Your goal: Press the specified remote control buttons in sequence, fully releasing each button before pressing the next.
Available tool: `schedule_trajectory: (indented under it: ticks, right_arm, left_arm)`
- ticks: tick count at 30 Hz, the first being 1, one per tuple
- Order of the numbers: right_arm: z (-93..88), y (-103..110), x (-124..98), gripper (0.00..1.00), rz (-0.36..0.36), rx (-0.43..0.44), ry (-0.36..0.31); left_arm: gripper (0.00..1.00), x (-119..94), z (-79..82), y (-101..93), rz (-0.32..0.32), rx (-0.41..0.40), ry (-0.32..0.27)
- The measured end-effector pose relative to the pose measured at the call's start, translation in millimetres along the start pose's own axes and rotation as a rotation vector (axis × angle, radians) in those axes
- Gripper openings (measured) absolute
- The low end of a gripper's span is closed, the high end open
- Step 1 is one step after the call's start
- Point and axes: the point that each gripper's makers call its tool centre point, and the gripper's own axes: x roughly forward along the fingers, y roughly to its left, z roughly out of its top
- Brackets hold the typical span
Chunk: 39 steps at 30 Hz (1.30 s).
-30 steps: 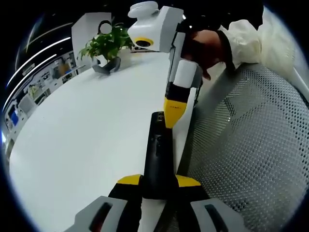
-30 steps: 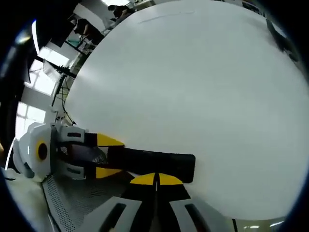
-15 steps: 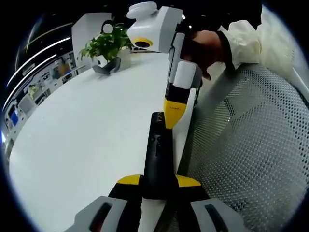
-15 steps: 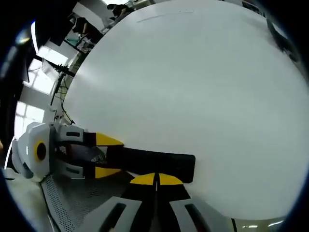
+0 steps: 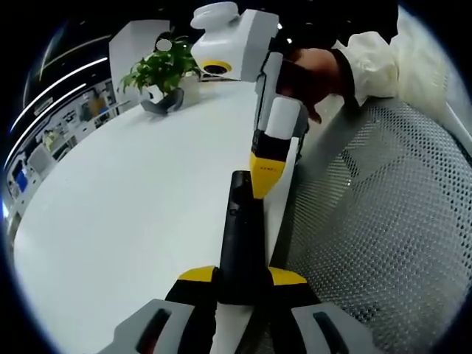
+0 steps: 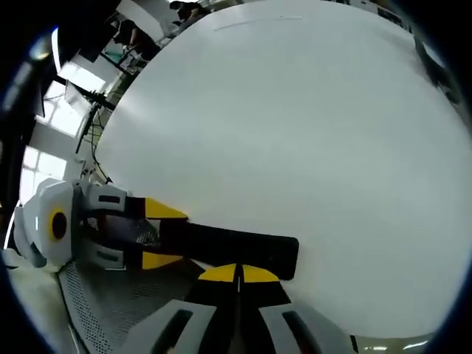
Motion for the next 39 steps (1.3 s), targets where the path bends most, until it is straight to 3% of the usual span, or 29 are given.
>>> schedule_trajectory:
  ticks: [21, 25, 39]
  right_arm:
    - [3.3, 3, -4, 0.0, 0.019, 0.032, -0.023]
    - [10.9, 1, -8, 0.0, 0.019, 0.039, -0.074]
    - [13.7, -1, -1, 0.0, -0.003, -0.013, -0.075]
  left_arm:
    - [0.25, 0, 0.1, -0.5, -0.002, 0.019, 0.003]
    - [0.25, 0, -1.5, -3.8, -0.002, 0.101, 0.013]
    - [0.25, 1, 0.6, -2.3, -0.002, 0.023, 0.008]
